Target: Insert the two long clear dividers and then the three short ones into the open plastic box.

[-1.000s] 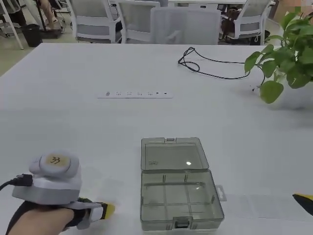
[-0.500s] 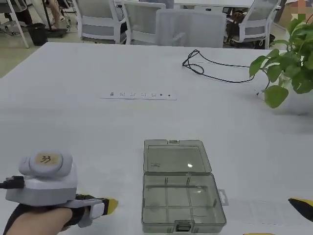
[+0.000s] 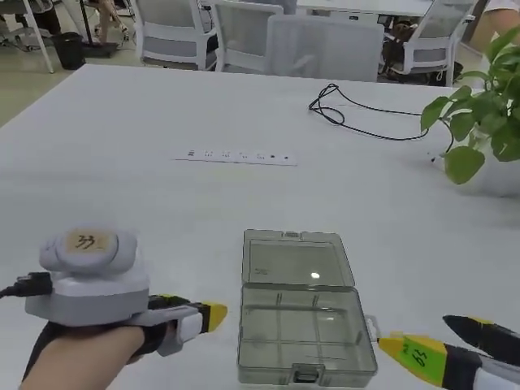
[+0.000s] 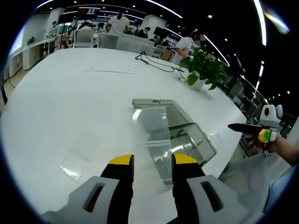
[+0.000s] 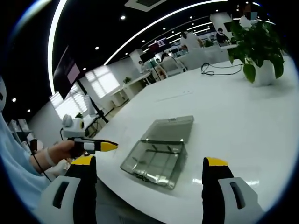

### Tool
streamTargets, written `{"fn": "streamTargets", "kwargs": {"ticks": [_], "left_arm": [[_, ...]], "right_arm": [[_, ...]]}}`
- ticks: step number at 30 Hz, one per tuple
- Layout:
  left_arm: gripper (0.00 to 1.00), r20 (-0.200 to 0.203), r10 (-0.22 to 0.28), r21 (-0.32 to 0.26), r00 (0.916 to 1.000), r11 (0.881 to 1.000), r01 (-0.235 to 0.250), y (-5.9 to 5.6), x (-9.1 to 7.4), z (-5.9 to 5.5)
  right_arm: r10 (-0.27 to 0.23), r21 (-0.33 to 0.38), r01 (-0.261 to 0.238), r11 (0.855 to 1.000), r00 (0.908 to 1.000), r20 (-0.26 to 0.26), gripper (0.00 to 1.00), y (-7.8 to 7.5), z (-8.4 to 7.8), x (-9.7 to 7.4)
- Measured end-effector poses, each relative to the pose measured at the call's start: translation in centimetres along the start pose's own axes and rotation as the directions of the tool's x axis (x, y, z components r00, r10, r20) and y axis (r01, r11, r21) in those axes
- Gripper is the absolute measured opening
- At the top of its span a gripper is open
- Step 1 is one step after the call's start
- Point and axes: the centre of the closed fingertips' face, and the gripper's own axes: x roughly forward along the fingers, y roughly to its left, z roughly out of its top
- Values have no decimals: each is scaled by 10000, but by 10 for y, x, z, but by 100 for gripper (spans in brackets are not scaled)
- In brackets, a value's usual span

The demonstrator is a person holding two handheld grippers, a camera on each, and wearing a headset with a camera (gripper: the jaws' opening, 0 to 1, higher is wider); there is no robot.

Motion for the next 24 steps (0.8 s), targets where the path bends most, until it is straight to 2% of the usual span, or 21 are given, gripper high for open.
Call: {"fn": "streamTargets", "kwargs": {"ticks": [2, 6, 14, 19, 24], "left_arm": [[30, 107, -212, 86, 9997, 9997, 211, -10, 1, 3], [30, 212, -484, 225, 9986, 9986, 480, -24, 4, 5], [30, 224, -760, 661, 9969, 9950, 744, -49, 17, 3], [30, 326, -1103, 834, 9934, 9907, 1073, -67, 23, 8], [30, 453, -1289, 953, 9906, 9877, 1242, -76, 24, 13]], "right_arm": [[111, 118, -112, 9999, 9999, 78, 93, 2, 4, 5], [403, 708, -428, 9966, 9985, 368, 90, 8, 12, 12], [531, 1223, -564, 9909, 9981, 301, 81, 10, 9, 27], [692, 1446, -717, 9869, 9974, 219, 72, 14, 10, 38], [972, 1857, -1046, 9770, 9941, 482, 55, 19, 17, 46]]}}
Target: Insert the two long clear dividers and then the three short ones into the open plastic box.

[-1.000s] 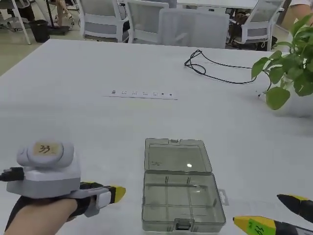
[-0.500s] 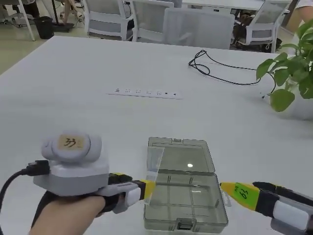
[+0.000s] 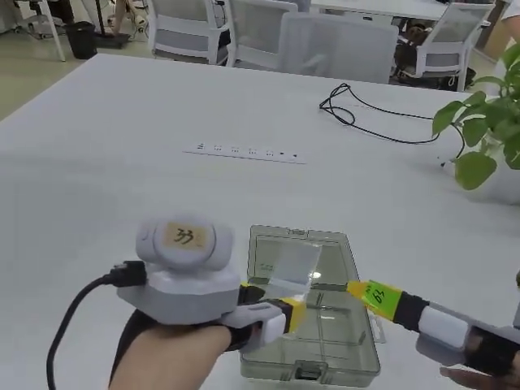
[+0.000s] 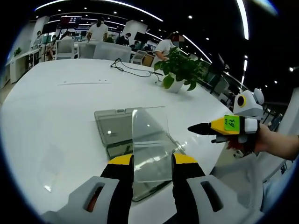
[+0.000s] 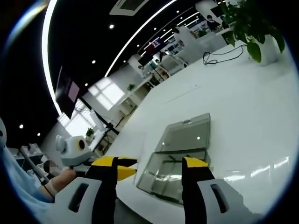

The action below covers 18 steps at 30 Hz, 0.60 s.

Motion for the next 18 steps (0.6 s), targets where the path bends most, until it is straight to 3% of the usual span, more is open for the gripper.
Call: {"fn": "streamTargets", "kwargs": {"ticks": [3, 12, 18], "left_arm": [[30, 36, -59, 22, 10000, 10000, 59, -1, 2, 1], [30, 138, -52, 81, 9999, 10000, 51, -5, 4, 3], [30, 276, -21, 65, 9996, 10000, 19, -6, 6, 3]], "right_arm": [[113, 259, -115, 9996, 9999, 76, 44, 1, 3, 6], [254, 1046, -240, 9942, 9996, -123, 29, 7, 0, 27], [111, 1280, -64, 9918, 9993, -359, 22, 7, -5, 38]]}}
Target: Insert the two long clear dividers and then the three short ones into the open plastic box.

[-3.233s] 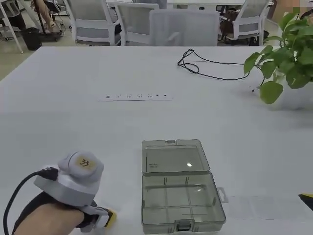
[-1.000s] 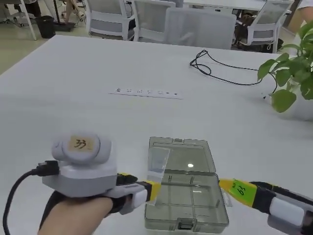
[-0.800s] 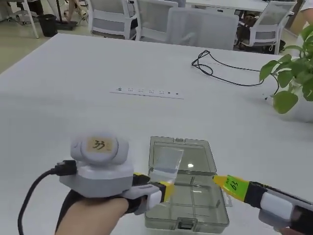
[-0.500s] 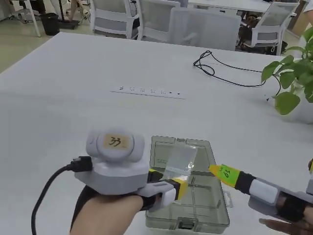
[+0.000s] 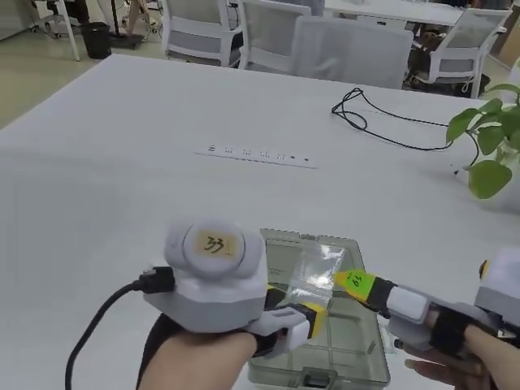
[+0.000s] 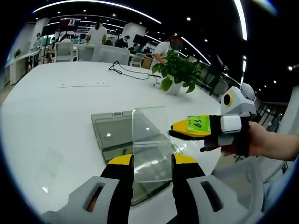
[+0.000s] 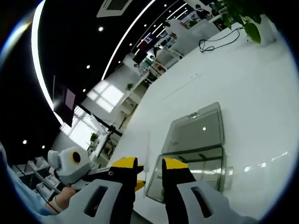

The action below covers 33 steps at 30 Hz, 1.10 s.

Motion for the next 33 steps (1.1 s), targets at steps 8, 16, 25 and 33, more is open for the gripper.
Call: {"fn": "streamTargets", "kwargs": {"ticks": [8, 16, 25, 33], "left_arm": [[30, 116, 10, -93, 9999, 10000, -9, 0, 2, 0], [30, 187, -16, -195, 9998, 9998, 20, -1, 3, 1], [30, 316, -62, -328, 9995, 9994, 72, -2, 4, 3], [30, 397, -109, -419, 9992, 9990, 126, -1, 2, 3]], "right_arm": [[47, 162, -42, 9999, 9996, -282, 14, 0, -1, 5], [44, 111, -40, 9999, 9992, -410, 8, 2, -4, 11], [4, -159, -11, 9999, 9989, -462, 3, 3, -4, 14], [108, -390, -128, 9992, 9987, -503, 3, 6, -4, 14]]}}
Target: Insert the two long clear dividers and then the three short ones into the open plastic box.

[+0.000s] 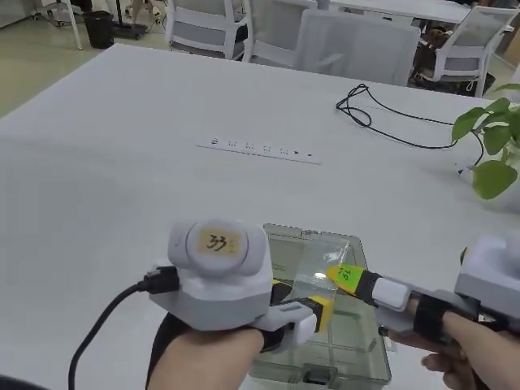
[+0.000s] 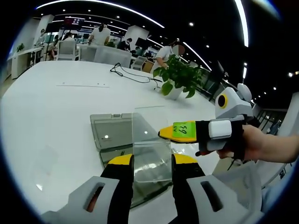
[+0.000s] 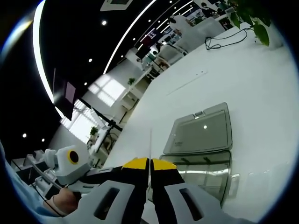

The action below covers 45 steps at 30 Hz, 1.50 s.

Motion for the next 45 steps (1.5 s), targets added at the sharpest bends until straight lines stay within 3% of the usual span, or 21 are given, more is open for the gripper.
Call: {"fn": "streamTargets", "kwargs": {"ticks": [11, 16, 23, 26, 31, 33, 35, 37, 38, 39, 41, 44, 45], "left_arm": [[31, 67, -124, 188, 9999, 9997, 123, -4, 1, -1], [32, 28, -227, 531, 9997, 9983, 225, -6, 1, -2], [49, 37, -56, 1083, 10000, 9941, 51, 5, -6, -6], [59, 9, 4, 1732, 10000, 9849, -5, 10, -11, -8], [73, -143, -211, 2598, 9997, 9654, 241, 10, -17, -14], [81, -260, -317, 3105, 9992, 9498, 382, 10, -17, -16], [91, -324, -113, 3427, 9994, 9392, 217, 14, -18, -18], [100, -495, -74, 3913, 9987, 9199, 262, 15, -17, -21], [100, -565, -52, 4144, 9984, 9097, 281, 15, -18, -21], [100, -538, -44, 4499, 9985, 8926, 282, 15, -18, -21], [100, -639, 31, 4853, 9979, 8739, 284, 16, -18, -23], [100, -695, 2, 4795, 9976, 8769, 333, 17, -18, -25], [100, -626, 155, 4925, 9979, 8701, 174, 20, -19, -25]], "right_arm": [[-109, 151, 113, 9998, 9996, -272, 2, -2, 0, -4], [-232, 215, 239, 9995, 9991, -352, 2, -3, 0, -5], [-681, 119, 690, 9975, 9954, -681, 2, -15, 3, -9], [-995, -108, 989, 9950, 9903, -965, 2, -21, 5, -11], [-1541, -459, 1484, 9879, 9731, -1712, 2, -24, 5, -13], [-1692, -629, 1599, 9851, 9666, -1923, 2, -23, 7, -13], [-1843, -730, 1722, 9824, 9580, -2198, 2, -22, 8, -13], [-2225, -920, 2052, 9744, 9393, -2612, 2, -26, 6, -14], [-2374, -953, 2199, 9708, 9372, -2555, 2, -28, 8, -13], [-2468, -1059, 2255, 9685, 9268, -2832, 2, -30, 7, -13], [-2706, -1268, 2422, 9619, 9103, -3133, 2, -33, 7, -12], [-2832, -1288, 2536, 9587, 8930, -3497, 2, -35, 4, -12], [-2915, -1365, 2589, 9562, 8846, -3641, 2, -37, 3, -12]]}}
